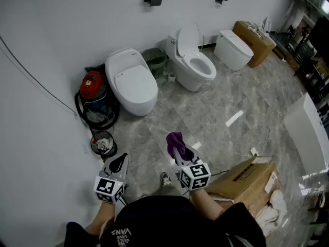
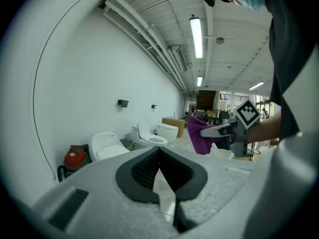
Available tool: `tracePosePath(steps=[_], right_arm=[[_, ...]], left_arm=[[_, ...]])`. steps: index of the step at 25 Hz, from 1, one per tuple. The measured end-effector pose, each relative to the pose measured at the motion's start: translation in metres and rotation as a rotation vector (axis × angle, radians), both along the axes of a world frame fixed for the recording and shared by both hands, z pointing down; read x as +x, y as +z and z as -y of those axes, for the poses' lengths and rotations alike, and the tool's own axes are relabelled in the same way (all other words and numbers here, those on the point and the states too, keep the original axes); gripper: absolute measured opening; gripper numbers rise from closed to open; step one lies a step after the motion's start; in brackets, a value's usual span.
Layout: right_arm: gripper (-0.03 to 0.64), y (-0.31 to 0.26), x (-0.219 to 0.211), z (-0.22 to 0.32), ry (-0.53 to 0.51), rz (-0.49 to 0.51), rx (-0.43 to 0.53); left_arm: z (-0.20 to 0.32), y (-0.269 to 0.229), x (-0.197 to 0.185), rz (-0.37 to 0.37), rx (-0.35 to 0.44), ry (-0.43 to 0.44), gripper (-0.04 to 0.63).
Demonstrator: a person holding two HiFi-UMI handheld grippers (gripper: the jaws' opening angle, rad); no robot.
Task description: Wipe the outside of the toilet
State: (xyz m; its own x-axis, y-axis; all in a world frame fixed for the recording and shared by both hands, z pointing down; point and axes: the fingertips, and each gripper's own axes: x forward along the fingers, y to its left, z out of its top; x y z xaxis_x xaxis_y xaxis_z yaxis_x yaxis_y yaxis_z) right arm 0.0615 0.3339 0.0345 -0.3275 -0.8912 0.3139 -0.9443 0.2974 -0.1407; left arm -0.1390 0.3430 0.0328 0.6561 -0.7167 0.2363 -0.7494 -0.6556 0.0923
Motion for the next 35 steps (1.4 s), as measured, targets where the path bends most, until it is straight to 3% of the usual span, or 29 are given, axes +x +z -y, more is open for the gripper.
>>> tracePosePath(steps=[11, 24, 30, 35], right_arm=[[0.064, 0.008, 0.022, 0.038, -0.038, 0.03, -0.008], [0.064, 0.039, 0.046, 0.11, -0.145, -0.008, -0.043], [0.064, 0.053, 0.02, 0.144, -0.128, -0.011, -0.058], [0.064, 0.051, -0.018, 0.18, -0.081, -0.011, -0.071]], left_arm=[[0.04, 0.004, 0.027, -0.003, 0.001, -0.035, 0.0], [0.095, 0.022, 0.043, -0.019, -0.004, -0.211, 0.0], [0.126, 0.033, 0.028, -0.026, -0.035, -0.192, 0.0], [0.165, 0.024, 0.008, -0.003, -0.044, -0.089, 0.0]])
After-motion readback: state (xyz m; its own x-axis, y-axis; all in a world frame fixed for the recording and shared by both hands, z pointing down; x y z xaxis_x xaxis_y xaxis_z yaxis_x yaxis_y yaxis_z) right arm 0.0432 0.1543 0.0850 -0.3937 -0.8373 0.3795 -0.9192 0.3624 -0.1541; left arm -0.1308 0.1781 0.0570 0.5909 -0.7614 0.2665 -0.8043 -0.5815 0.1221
